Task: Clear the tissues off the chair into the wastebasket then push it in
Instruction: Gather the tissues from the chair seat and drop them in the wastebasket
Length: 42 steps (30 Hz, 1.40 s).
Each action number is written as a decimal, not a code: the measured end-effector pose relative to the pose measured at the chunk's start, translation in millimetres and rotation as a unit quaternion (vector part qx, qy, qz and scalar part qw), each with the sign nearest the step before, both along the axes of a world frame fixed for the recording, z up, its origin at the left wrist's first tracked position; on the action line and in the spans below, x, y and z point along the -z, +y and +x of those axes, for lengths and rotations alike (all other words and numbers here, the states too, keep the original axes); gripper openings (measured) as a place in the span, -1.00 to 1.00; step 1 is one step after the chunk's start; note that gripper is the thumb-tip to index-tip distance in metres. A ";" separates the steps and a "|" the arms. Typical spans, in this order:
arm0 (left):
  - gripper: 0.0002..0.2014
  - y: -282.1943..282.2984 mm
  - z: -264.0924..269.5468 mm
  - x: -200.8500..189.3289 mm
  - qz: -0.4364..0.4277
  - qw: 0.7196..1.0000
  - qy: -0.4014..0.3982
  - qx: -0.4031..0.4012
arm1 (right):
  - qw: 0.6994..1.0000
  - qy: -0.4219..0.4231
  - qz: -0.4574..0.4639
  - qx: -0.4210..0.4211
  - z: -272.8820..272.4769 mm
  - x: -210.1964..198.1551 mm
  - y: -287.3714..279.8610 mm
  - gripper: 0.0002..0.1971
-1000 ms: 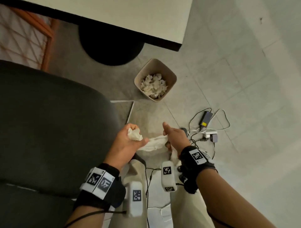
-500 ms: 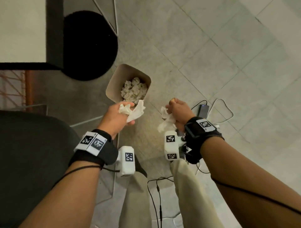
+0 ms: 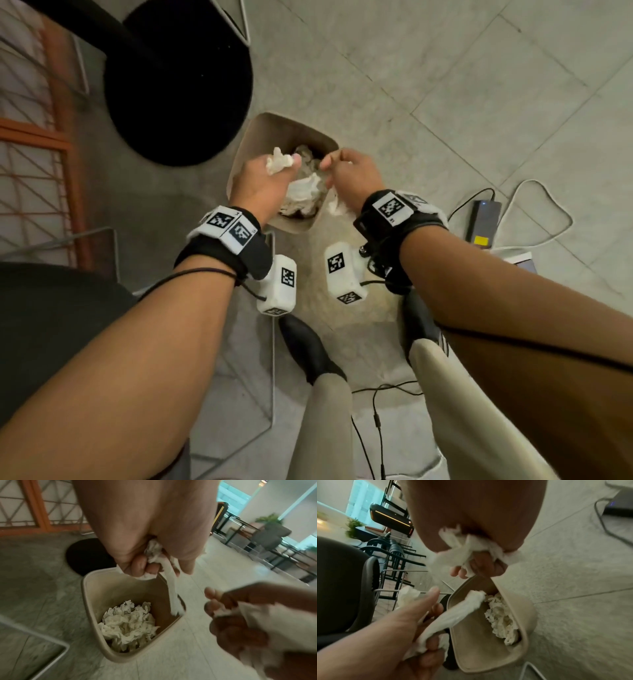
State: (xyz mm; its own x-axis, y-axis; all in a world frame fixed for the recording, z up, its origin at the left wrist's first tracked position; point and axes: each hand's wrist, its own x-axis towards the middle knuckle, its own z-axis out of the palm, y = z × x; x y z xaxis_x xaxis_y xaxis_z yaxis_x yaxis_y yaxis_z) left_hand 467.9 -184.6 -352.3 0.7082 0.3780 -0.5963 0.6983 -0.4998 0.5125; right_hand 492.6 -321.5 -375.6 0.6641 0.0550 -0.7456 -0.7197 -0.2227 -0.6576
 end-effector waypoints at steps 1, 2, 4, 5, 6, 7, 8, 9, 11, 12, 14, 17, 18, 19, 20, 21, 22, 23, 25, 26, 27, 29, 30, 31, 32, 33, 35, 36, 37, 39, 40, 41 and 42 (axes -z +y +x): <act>-0.55 2.8 3.7 5.3 0.010 1.000 -0.004 0.012 | 1.000 0.004 0.009 0.001 4.7 7.2 7.3 -0.76; -0.49 4.7 7.8 10.0 0.014 1.000 -0.003 0.021 | 1.000 0.009 0.016 -0.004 9.5 11.1 13.6 -0.81; -0.40 9.0 15.8 19.4 0.010 0.999 0.011 0.029 | 0.999 0.007 0.040 -0.021 19.2 17.9 23.7 -0.87; -0.39 10.2 19.4 23.9 -0.001 0.999 0.017 0.030 | 0.998 0.003 0.053 -0.030 23.7 21.4 27.6 -0.84; -0.34 12.2 22.9 30.4 -0.011 0.999 0.024 0.025 | 0.997 0.004 0.067 -0.037 27.5 23.6 31.7 -0.81; -0.26 13.6 25.7 36.1 -0.021 0.999 0.027 0.015 | 0.995 0.003 0.088 -0.037 30.2 26.6 35.8 -0.77; -0.17 14.8 28.0 41.6 -0.023 0.999 0.034 0.004 | 0.993 0.014 0.111 -0.037 31.7 27.9 38.7 -0.73; -0.09 16.7 29.2 47.9 -0.023 0.999 0.043 -0.006 | 0.990 0.029 0.134 -0.031 32.1 33.3 41.9 -0.71; -0.02 25.5 28.5 67.7 -0.045 0.997 0.063 -0.021 | 0.981 0.074 0.178 -0.008 29.2 40.5 45.4 -0.73; -0.02 30.7 27.2 79.7 -0.064 0.995 0.071 -0.024 | 0.977 0.096 0.192 0.011 26.7 44.1 45.8 -0.75; 0.08 40.5 24.5 98.4 -0.089 0.992 0.092 -0.024 | 0.966 0.136 0.214 0.061 19.6 53.5 44.3 -0.78; -0.18 33.3 21.1 91.6 -0.090 0.989 0.112 -0.015 | 0.979 0.108 0.168 0.034 10.0 55.8 36.5 -0.72; -0.29 30.3 20.8 89.0 -0.090 0.989 0.118 -0.014 | 0.986 0.087 0.143 0.002 7.3 55.0 33.6 -0.66; -0.37 27.7 20.4 87.6 -0.085 0.989 0.119 -0.010 | 0.988 0.074 0.132 -0.008 4.5 55.9 32.0 -0.60; -0.42 26.3 19.4 86.5 -0.076 0.990 0.118 -0.007 | 0.989 0.072 0.131 -0.012 1.1 53.7 29.5 -0.55; -0.45 25.9 18.0 85.9 -0.071 0.992 0.108 -0.004 | 0.990 0.065 0.128 -0.012 -2.3 52.3 26.5 -0.53; -0.50 25.7 15.9 82.7 -0.070 0.993 0.093 0.001 | 0.991 0.060 0.119 -0.011 -5.8 48.5 24.1 -0.54; -0.55 25.9 13.1 79.1 -0.067 0.995 0.077 0.009 | 0.992 0.057 0.112 -0.010 -10.6 44.4 21.2 -0.57; -0.63 24.7 1.2 65.6 -0.052 0.997 0.055 0.028 | 0.991 0.066 0.118 -0.004 -23.1 30.8 11.7 -0.67; -0.63 23.3 -7.0 55.0 -0.048 0.997 0.047 0.031 | 0.990 0.078 0.120 -0.005 -30.9 21.3 5.8 -0.72; -0.62 20.9 -17.4 42.9 -0.048 0.998 0.042 0.026 | 0.989 0.085 0.118 -0.013 -39.4 11.6 -1.9 -0.75; -0.67 12.6 -40.6 14.0 -0.063 0.997 0.041 0.013 | 0.990 0.085 0.108 -0.038 -57.4 -11.9 -20.1 -0.79; -0.70 8.2 -55.1 -1.7 -0.069 0.997 0.047 0.006 | 0.990 0.086 0.097 -0.051 -67.4 -25.6 -30.0 -0.79; -0.73 4.1 -70.2 -15.5 -0.070 0.996 0.048 0.001 | 0.991 0.088 0.082 -0.064 -77.6 -38.7 -40.9 -0.78; -0.74 0.3 -86.3 -31.6 -0.068 0.996 0.052 -0.002 | 0.991 0.090 0.063 -0.080 -89.2 -52.8 -53.0 -0.77; -0.75 -3.1 -105.0 -48.2 -0.071 0.996 0.059 -0.005 | 0.990 0.092 0.045 -0.098 -102.1 -66.4 -65.9 -0.77; -0.74 -9.3 -142.2 -82.5 -0.089 0.993 0.077 -0.012 | 0.987 0.090 0.012 -0.136 -125.5 -93.9 -94.9 -0.77; -0.75 -12.9 -161.2 -101.5 -0.097 0.992 0.085 -0.016 | 0.984 0.087 -0.008 -0.158 -136.7 -107.2 -110.3 -0.77; -0.76 -16.1 -180.5 -119.7 -0.102 0.990 0.090 -0.022 | 0.979 0.082 -0.033 -0.185 -145.6 -121.3 -126.1 -0.78; -0.78 -22.7 -219.5 -155.4 -0.104 0.988 0.106 -0.030 | 0.964 0.079 -0.088 -0.236 -160.6 -148.5 -159.5 -0.78; -0.80 -24.6 -240.5 -171.9 -0.104 0.987 0.116 -0.042 | 0.957 0.086 -0.107 -0.256 -166.9 -163.0 -175.9 -0.79; -0.83 -26.2 -260.9 -188.7 -0.106 0.984 0.132 -0.057 | 0.950 0.095 -0.120 -0.271 -172.7 -176.1 -191.5 -0.79; -0.87 -27.6 -280.6 -203.6 -0.107 0.981 0.144 -0.070 | 0.944 0.104 -0.134 -0.284 -176.7 -188.2 -206.9 -0.78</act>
